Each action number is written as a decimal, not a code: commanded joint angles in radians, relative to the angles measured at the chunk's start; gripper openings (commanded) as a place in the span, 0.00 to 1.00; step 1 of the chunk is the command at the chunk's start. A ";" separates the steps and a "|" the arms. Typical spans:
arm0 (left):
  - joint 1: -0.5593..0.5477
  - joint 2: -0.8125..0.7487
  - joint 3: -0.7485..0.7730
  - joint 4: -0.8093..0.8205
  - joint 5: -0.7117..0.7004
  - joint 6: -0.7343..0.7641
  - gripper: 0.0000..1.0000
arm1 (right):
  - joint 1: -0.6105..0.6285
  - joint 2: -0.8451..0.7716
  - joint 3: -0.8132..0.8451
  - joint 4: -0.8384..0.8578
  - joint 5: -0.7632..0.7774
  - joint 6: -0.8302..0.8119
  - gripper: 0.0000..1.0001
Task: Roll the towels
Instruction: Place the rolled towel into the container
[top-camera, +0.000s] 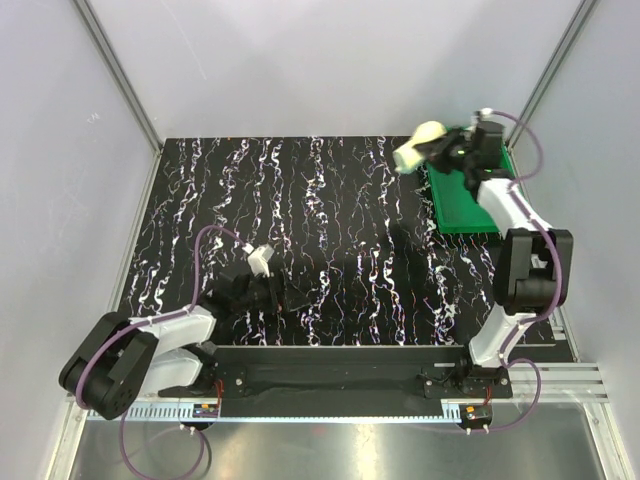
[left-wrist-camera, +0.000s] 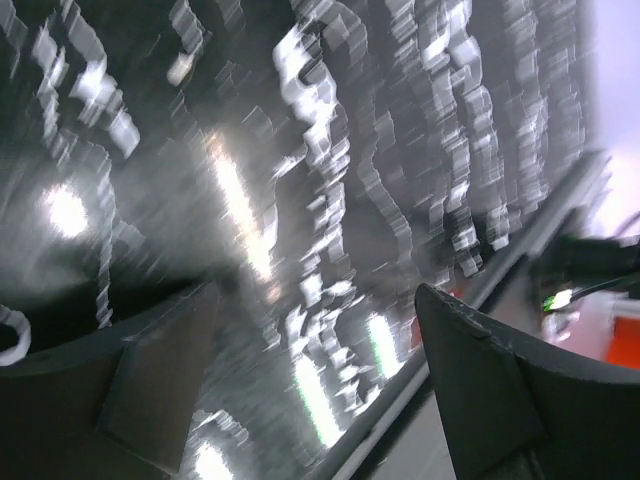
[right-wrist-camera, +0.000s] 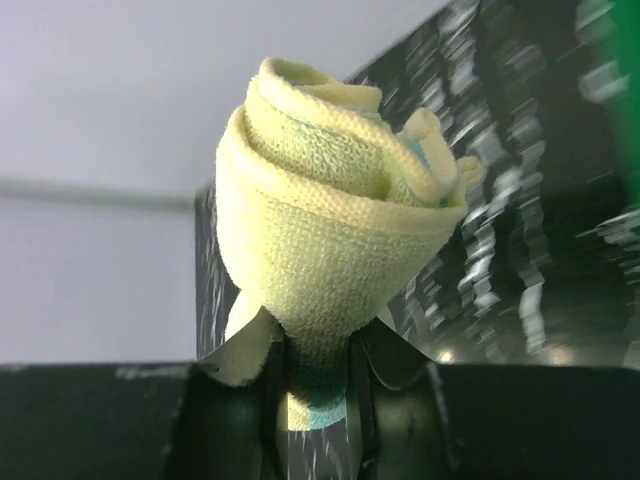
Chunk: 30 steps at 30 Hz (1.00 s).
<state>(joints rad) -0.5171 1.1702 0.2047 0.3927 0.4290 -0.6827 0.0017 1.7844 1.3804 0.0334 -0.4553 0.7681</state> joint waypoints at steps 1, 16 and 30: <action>-0.003 -0.006 0.006 -0.020 -0.047 0.080 0.84 | -0.103 0.032 0.020 0.106 0.136 0.079 0.00; -0.032 0.089 0.042 -0.017 -0.096 0.075 0.82 | -0.261 0.308 -0.070 0.439 0.343 0.267 0.00; -0.041 0.098 0.047 -0.017 -0.115 0.077 0.81 | -0.292 0.544 -0.031 0.752 0.362 0.359 0.00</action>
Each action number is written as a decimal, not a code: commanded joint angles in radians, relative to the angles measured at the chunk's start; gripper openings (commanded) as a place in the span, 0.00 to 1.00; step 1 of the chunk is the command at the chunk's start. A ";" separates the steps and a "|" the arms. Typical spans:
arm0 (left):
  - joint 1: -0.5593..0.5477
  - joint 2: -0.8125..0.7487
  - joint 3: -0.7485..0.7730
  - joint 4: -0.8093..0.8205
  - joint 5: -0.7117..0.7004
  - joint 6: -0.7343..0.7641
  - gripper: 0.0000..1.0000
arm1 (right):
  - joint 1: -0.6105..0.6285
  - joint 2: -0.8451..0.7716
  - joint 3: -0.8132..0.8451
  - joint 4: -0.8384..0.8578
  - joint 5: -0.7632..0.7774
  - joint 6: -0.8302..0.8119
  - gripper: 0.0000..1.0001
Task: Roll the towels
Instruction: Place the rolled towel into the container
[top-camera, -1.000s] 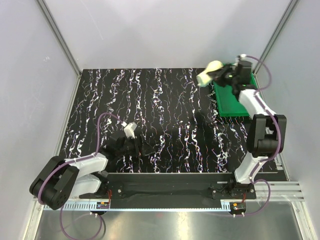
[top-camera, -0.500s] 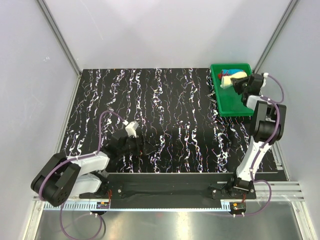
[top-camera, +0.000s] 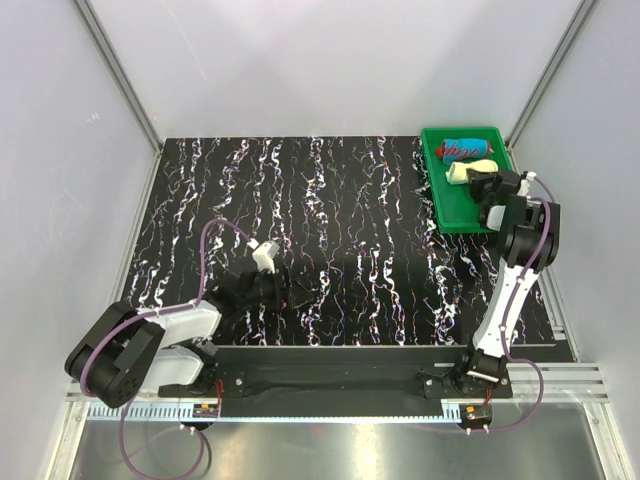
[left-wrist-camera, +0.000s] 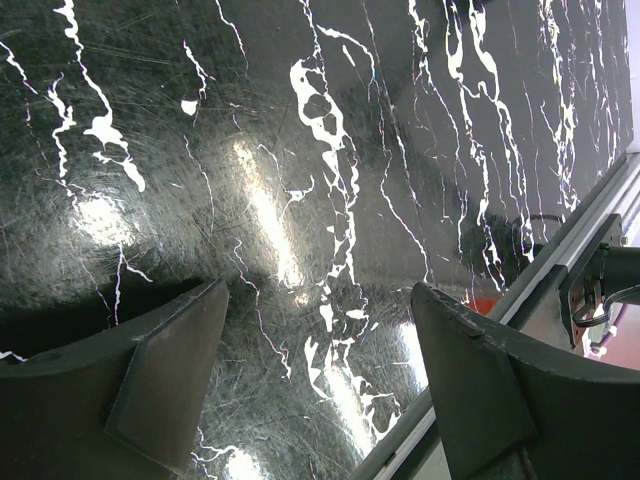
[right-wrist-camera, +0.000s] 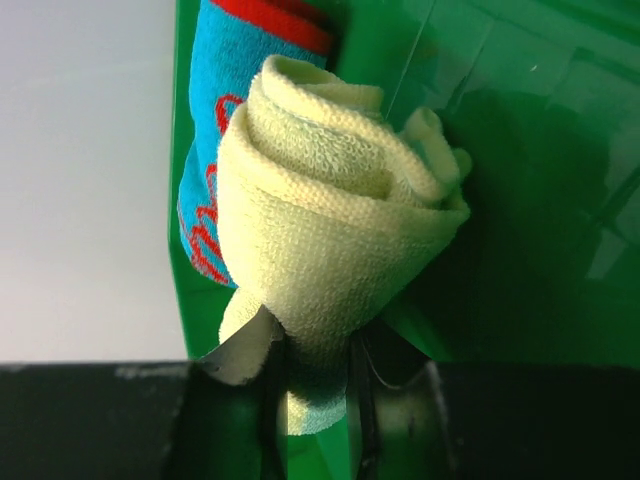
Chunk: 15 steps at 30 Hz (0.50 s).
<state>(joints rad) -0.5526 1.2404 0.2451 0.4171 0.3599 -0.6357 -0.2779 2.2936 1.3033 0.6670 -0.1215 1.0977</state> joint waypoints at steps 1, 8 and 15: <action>-0.006 0.031 0.008 -0.041 -0.045 0.031 0.81 | -0.010 0.055 0.060 0.106 0.020 0.028 0.00; -0.007 0.044 0.014 -0.043 -0.049 0.031 0.80 | -0.010 0.105 0.186 -0.114 0.023 -0.018 0.04; -0.007 0.048 0.019 -0.040 -0.049 0.031 0.80 | -0.010 0.125 0.263 -0.241 -0.016 -0.027 0.35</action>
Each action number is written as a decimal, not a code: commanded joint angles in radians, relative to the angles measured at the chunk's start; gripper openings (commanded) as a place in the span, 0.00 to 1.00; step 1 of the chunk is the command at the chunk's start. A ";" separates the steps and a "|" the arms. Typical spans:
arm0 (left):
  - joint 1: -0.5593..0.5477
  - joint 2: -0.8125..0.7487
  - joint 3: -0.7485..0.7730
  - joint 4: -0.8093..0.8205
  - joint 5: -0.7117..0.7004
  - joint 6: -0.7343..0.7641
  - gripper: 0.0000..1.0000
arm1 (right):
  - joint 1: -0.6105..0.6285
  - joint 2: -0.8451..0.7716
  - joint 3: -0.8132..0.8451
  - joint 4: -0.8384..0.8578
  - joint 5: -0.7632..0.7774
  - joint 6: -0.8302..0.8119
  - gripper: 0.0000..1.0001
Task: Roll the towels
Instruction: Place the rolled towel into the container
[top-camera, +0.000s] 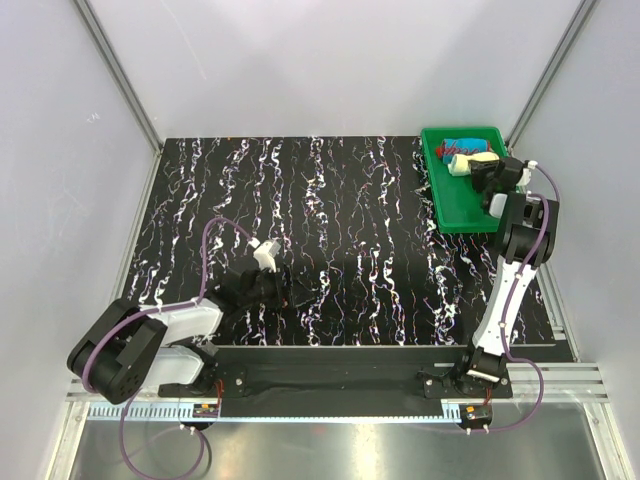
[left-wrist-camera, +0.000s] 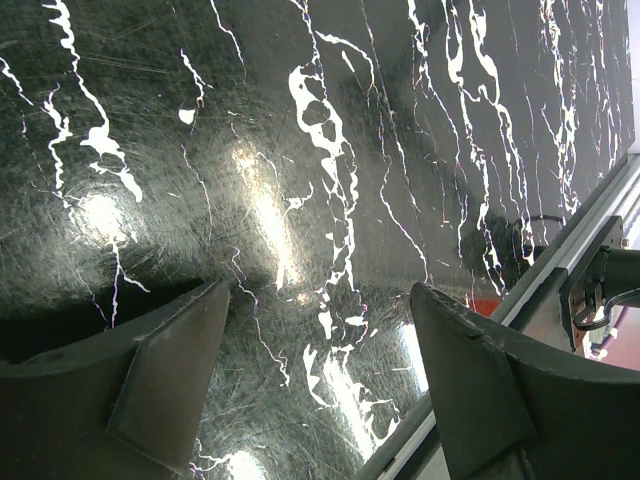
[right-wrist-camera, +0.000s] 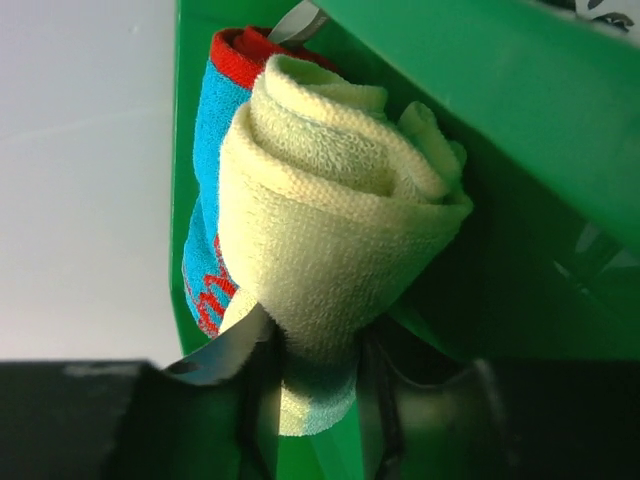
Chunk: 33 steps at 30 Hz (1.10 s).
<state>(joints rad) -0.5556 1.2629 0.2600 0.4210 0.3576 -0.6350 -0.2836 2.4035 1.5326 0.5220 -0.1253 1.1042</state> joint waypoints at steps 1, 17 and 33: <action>-0.004 0.027 0.002 -0.044 -0.048 0.031 0.80 | -0.005 0.017 0.038 -0.109 -0.026 -0.036 0.38; -0.004 0.012 -0.008 -0.030 -0.054 0.028 0.80 | -0.005 -0.046 0.011 -0.226 -0.089 -0.049 0.67; -0.004 0.001 -0.019 -0.021 -0.057 0.026 0.80 | -0.005 -0.119 -0.046 -0.320 -0.145 -0.057 0.71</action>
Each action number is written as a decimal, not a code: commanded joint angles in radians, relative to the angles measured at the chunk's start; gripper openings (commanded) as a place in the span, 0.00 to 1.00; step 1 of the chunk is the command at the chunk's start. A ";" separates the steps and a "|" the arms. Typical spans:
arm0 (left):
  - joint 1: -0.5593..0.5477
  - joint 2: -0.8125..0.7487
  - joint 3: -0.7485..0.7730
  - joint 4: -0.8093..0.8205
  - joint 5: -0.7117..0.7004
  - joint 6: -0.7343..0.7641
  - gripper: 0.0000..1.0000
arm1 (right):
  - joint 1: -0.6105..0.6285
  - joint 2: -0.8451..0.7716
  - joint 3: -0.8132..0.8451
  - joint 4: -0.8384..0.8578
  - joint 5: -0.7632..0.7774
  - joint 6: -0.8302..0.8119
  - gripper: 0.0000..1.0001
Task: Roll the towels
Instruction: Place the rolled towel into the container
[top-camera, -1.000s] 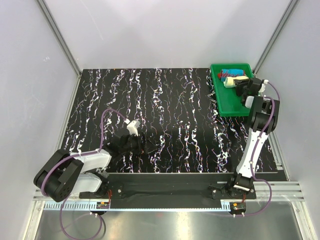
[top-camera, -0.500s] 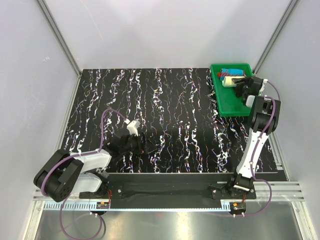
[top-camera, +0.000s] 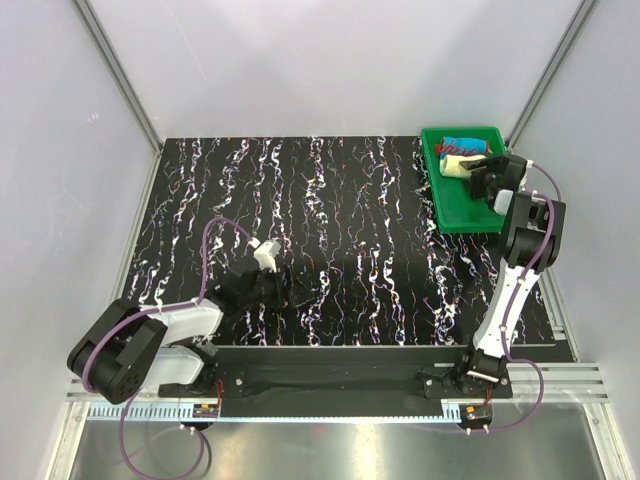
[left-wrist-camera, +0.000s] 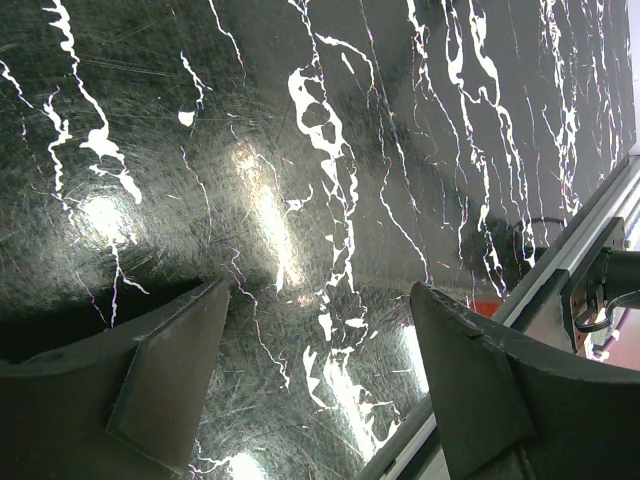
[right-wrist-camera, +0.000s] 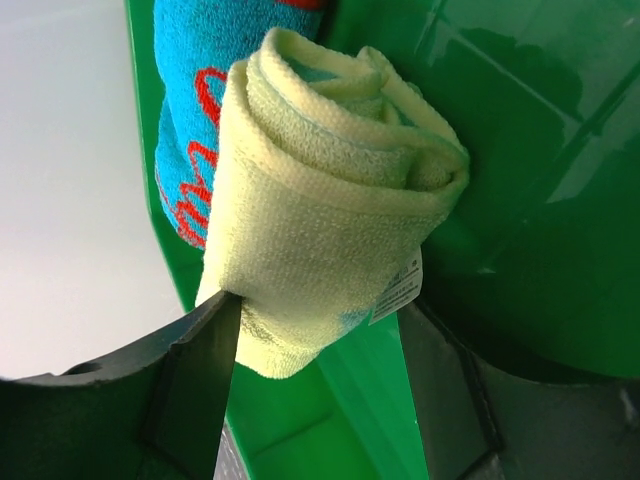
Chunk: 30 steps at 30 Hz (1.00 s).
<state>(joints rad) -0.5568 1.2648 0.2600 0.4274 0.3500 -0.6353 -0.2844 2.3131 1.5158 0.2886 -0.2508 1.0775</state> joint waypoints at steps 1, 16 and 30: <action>-0.003 -0.002 -0.019 -0.027 -0.049 0.026 0.80 | -0.004 -0.027 -0.031 -0.077 -0.028 -0.025 0.71; -0.003 0.010 -0.013 -0.029 -0.049 0.025 0.80 | -0.001 -0.043 0.047 -0.121 -0.209 0.009 0.75; -0.003 0.028 -0.002 -0.036 -0.051 0.026 0.80 | 0.001 0.015 0.188 -0.111 -0.308 0.090 0.50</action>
<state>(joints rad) -0.5568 1.2655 0.2600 0.4278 0.3496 -0.6353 -0.2844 2.3093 1.6356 0.1772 -0.5201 1.1496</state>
